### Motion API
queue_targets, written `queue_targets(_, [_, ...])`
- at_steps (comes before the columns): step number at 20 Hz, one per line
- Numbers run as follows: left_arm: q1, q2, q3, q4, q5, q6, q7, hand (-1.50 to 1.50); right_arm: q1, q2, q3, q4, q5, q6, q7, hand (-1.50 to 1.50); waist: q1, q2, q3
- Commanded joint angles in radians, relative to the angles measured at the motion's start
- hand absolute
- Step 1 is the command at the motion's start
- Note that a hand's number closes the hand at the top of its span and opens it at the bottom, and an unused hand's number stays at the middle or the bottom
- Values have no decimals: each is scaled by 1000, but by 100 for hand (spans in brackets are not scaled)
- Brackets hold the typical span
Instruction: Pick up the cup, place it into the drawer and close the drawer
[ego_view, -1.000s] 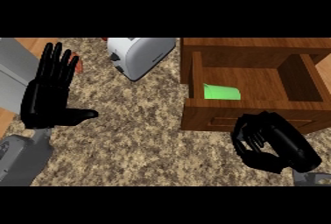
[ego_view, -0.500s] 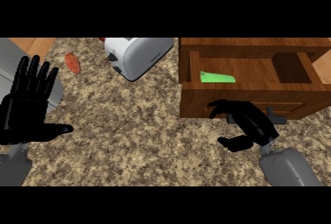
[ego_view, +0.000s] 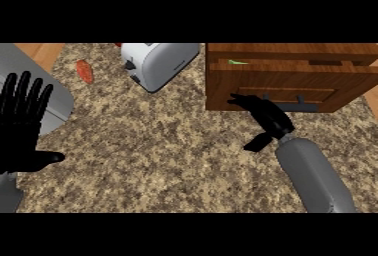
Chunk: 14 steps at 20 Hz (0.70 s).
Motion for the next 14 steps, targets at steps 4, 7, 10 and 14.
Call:
queue_targets(4, [-3, 6, 59, 78, -1, -105, 4, -150, -193, 2, -110, 327, -36, -8, -111, -150, 0, 9, 1])
queue_targets(7, [51, -10, 46, 23, -8, -123, -12, -150, -298, -79, -167, 450, -55, 34, -171, -150, 18, 12, 2])
queue_targets(10, [10, -12, 53, 41, -1, -111, 19, -150, -366, -57, -155, 544, -22, 24, -147, -150, 28, 18, 2])
queue_targets(14, [13, -49, 28, 42, -41, -107, -15, -150, -421, -121, -190, 609, -35, 36, -211, -150, 38, 24, 3])
